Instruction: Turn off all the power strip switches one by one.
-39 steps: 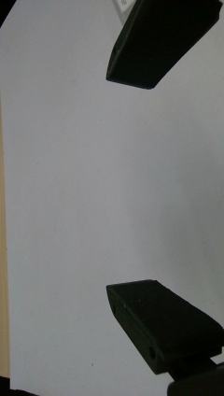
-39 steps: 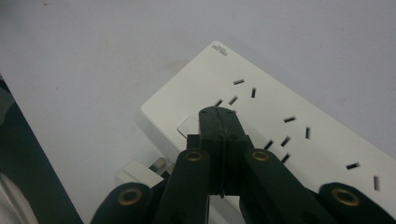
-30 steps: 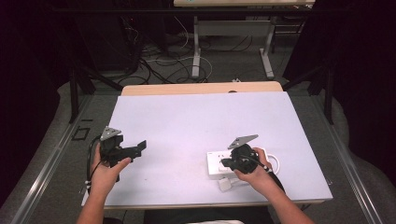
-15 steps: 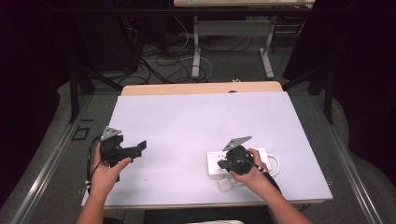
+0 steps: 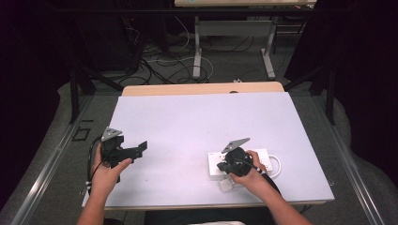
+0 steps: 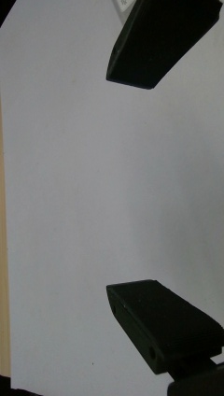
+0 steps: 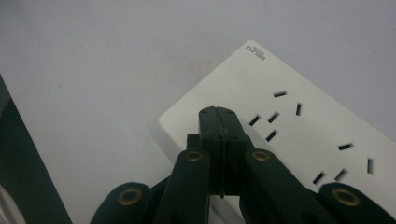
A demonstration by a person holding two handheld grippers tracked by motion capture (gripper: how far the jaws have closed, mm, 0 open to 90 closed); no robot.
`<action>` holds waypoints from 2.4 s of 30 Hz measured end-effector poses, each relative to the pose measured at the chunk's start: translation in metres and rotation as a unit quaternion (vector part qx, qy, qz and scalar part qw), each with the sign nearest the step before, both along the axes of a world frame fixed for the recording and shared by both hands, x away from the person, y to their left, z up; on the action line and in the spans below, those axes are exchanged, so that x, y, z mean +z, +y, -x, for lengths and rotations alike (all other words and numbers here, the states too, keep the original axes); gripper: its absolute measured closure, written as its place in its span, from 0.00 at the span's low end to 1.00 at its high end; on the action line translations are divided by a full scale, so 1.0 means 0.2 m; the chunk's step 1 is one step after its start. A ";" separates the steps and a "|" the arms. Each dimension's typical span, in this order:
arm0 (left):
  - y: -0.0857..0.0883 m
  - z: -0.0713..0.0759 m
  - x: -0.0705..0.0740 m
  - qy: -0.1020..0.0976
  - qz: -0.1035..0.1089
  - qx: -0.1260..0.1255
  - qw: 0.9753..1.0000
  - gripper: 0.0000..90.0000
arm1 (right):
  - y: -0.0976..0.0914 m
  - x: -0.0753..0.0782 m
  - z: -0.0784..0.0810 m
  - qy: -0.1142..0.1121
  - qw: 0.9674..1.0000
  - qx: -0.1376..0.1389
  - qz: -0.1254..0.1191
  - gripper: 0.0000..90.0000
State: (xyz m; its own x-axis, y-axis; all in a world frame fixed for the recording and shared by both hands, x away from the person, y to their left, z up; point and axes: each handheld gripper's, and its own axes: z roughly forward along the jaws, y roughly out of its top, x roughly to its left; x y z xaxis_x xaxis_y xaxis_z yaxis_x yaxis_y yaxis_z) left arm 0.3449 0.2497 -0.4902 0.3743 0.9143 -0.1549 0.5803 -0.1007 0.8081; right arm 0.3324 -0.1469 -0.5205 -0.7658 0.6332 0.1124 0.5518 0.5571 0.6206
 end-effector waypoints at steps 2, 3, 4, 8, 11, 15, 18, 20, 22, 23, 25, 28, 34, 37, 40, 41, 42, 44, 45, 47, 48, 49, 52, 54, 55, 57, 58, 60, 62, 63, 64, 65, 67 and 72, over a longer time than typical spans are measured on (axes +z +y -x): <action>0.00 0.00 0.00 0.000 0.001 -0.001 1.000 0.01 | 0.00 -0.01 0.00 -0.004 1.000 -0.009 -0.005 1.00; 0.00 0.00 0.00 0.001 0.002 0.000 1.000 0.01 | 0.00 0.00 0.00 0.005 1.000 -0.007 0.000 1.00; 0.00 0.00 0.00 0.001 0.001 0.000 1.000 0.01 | 0.00 -0.01 0.00 0.001 1.000 -0.009 -0.004 1.00; 0.00 0.00 0.00 -0.001 0.000 0.000 1.000 0.01 | 0.00 0.00 0.00 0.005 1.000 -0.008 -0.001 1.00; 0.00 0.00 0.00 -0.001 -0.001 -0.001 1.000 0.01 | 0.00 0.00 0.00 0.004 1.000 -0.007 0.000 1.00; 0.00 0.00 0.00 0.001 0.000 -0.001 1.000 0.01 | 0.00 0.00 0.00 0.004 1.000 -0.008 0.000 1.00; 0.00 0.00 0.00 -0.001 -0.001 0.000 1.000 0.01 | 0.00 0.00 0.00 0.004 1.000 -0.008 0.000 1.00; 0.00 0.00 0.00 -0.002 0.000 0.000 1.000 0.01 | 0.00 -0.01 0.01 0.002 1.000 -0.010 -0.002 1.00; 0.00 0.00 0.00 0.000 0.000 -0.001 1.000 0.01 | 0.00 0.00 0.00 0.007 1.000 -0.008 -0.002 1.00; 0.00 0.00 0.00 0.000 -0.001 -0.001 1.000 0.02 | 0.00 -0.01 0.00 0.007 1.000 -0.004 -0.002 1.00; 0.00 0.00 0.00 -0.001 -0.001 -0.001 1.000 0.01 | 0.00 -0.01 0.00 0.006 1.000 -0.011 -0.010 1.00; 0.00 0.00 0.00 -0.001 -0.003 -0.001 1.000 0.01 | -0.01 -0.02 -0.01 0.016 1.000 -0.006 -0.011 1.00; 0.00 0.00 0.00 -0.003 0.000 0.000 1.000 0.01 | 0.00 -0.03 0.00 0.014 1.000 -0.005 -0.017 1.00; 0.00 0.00 0.00 0.000 0.000 0.000 1.000 0.01 | 0.00 -0.03 -0.01 0.015 1.000 -0.003 -0.018 1.00; 0.00 0.00 -0.01 0.001 0.001 -0.001 1.000 0.01 | 0.00 -0.03 0.00 0.011 1.000 -0.006 -0.016 1.00; 0.00 0.00 -0.01 -0.001 0.001 0.001 1.000 0.01 | 0.00 -0.03 0.00 0.005 1.000 0.001 -0.016 1.00; 0.00 0.00 0.00 0.001 0.000 0.001 1.000 0.01 | 0.00 -0.03 0.00 0.012 1.000 -0.004 -0.011 1.00; 0.00 0.00 0.00 0.000 0.001 0.002 1.000 0.01 | 0.00 -0.03 0.00 0.010 1.000 -0.006 -0.016 1.00; 0.00 0.00 0.00 0.001 0.000 0.001 1.000 0.01 | 0.00 -0.03 0.00 0.013 1.000 -0.010 -0.017 1.00; 0.00 0.00 0.00 0.000 0.000 0.001 1.000 0.01 | 0.00 -0.03 0.00 0.009 1.000 -0.007 -0.017 1.00; 0.00 0.00 0.00 0.001 -0.001 0.001 1.000 0.01 | 0.00 -0.03 0.01 0.012 1.000 -0.012 -0.017 1.00; 0.00 0.00 0.00 0.000 -0.001 0.001 1.000 0.01 | 0.00 -0.03 0.01 0.010 1.000 -0.013 -0.017 1.00; 0.00 0.00 0.00 0.000 0.000 0.001 1.000 0.02 | -0.01 -0.02 0.00 0.014 1.000 -0.006 -0.013 1.00; 0.01 0.00 0.00 -0.001 0.001 0.003 1.000 0.02 | -0.01 -0.03 0.00 0.013 1.000 -0.007 -0.017 1.00; 0.01 0.00 0.00 -0.001 0.002 0.003 1.000 0.01 | -0.01 -0.03 0.00 0.010 1.000 -0.010 -0.019 1.00; 0.01 0.00 0.00 -0.001 0.002 0.003 1.000 0.02 | -0.01 -0.02 0.00 0.011 1.000 -0.006 -0.018 1.00; 0.01 0.00 0.00 -0.001 0.002 0.003 1.000 0.02 | -0.01 -0.02 0.00 0.010 1.000 -0.007 -0.017 1.00; 0.01 0.00 0.00 -0.001 0.002 0.003 1.000 0.01 | -0.01 -0.01 0.00 0.005 1.000 -0.011 -0.023 1.00; 0.01 0.00 0.00 -0.001 0.002 0.003 1.000 0.01 | -0.02 0.00 -0.01 0.002 1.000 -0.016 -0.024 0.99; 0.01 0.00 0.00 -0.002 0.003 0.004 1.000 0.01 | -0.02 0.00 -0.01 -0.001 1.000 -0.015 -0.023 0.96; 0.01 0.00 0.00 -0.002 0.002 0.004 1.000 0.02 | -0.03 0.01 -0.01 -0.005 1.000 -0.016 -0.024 0.96; 0.01 0.00 0.00 -0.001 0.002 0.005 1.000 0.01 | -0.03 0.01 -0.01 -0.004 1.000 -0.019 -0.022 0.96; 0.02 0.00 0.00 0.000 0.001 0.004 1.000 0.02 | -0.04 0.03 -0.02 -0.004 0.999 -0.025 -0.023 0.95; 0.02 0.00 0.00 0.000 0.003 0.006 1.000 0.02 | -0.07 0.06 -0.04 -0.018 0.999 -0.033 -0.032 0.87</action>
